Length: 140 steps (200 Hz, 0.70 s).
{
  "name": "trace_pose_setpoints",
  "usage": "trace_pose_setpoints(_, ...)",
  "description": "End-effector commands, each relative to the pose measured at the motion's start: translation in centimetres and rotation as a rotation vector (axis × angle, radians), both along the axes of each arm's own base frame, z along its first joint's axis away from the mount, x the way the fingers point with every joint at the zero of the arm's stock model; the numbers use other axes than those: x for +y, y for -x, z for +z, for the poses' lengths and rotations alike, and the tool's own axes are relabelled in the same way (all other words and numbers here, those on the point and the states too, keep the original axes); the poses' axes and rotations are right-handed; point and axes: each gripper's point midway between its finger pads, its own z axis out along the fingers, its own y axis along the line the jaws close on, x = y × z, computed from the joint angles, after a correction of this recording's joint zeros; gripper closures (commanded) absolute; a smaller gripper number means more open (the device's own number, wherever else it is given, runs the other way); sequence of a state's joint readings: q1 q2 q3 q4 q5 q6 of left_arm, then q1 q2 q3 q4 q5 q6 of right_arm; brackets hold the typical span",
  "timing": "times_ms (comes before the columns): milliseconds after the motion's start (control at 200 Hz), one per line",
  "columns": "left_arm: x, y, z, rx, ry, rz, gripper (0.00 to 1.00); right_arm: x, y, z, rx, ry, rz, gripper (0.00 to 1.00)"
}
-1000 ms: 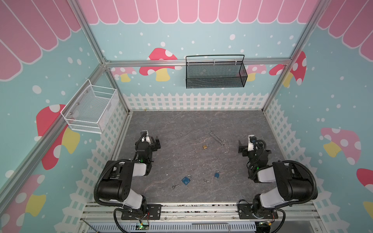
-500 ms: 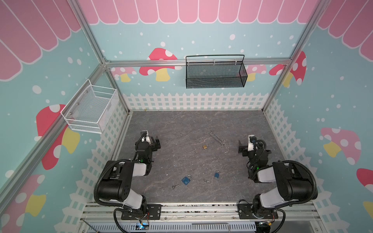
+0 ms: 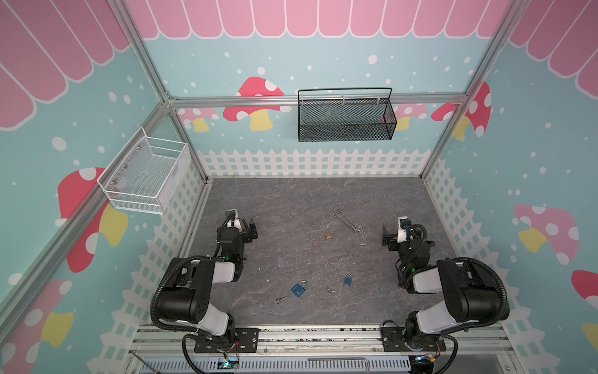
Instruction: Unlock with the key
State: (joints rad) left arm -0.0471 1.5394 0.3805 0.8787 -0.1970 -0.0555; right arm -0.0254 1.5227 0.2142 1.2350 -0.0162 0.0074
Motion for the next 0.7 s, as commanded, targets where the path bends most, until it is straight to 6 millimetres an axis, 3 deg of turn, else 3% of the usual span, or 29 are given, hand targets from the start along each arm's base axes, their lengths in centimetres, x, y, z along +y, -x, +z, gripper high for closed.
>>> trace_pose_setpoints(0,0.1,-0.4,0.6,-0.01,-0.01,-0.006,0.0,0.1,-0.2,1.1,-0.042,0.021,0.002,0.02)
trace_pose_setpoints(205,0.2,-0.3,0.8,-0.017,-0.008,0.0,0.0,0.1,-0.1,1.3,-0.048,0.02,0.002,0.02)
trace_pose_setpoints(355,0.3,0.4,2.5,-0.045,-0.007,0.006,0.0,-0.2,-0.3,2.1,-0.05,0.011,-0.013,0.02)
trace_pose_setpoints(525,-0.2,1.4,5.8,-0.071,0.0,-0.024,0.0,-1.5,-0.8,3.6,-0.002,-0.031,-0.098,0.02)
trace_pose_setpoints(625,-0.1,2.2,8.4,-0.126,0.096,0.003,0.0,-3.5,-0.8,4.4,0.049,-0.186,-0.243,0.02)
trace_pose_setpoints(695,-0.2,2.6,10.0,-0.161,0.185,0.012,0.0,-3.2,-1.0,4.8,0.084,-0.238,-0.241,0.02)
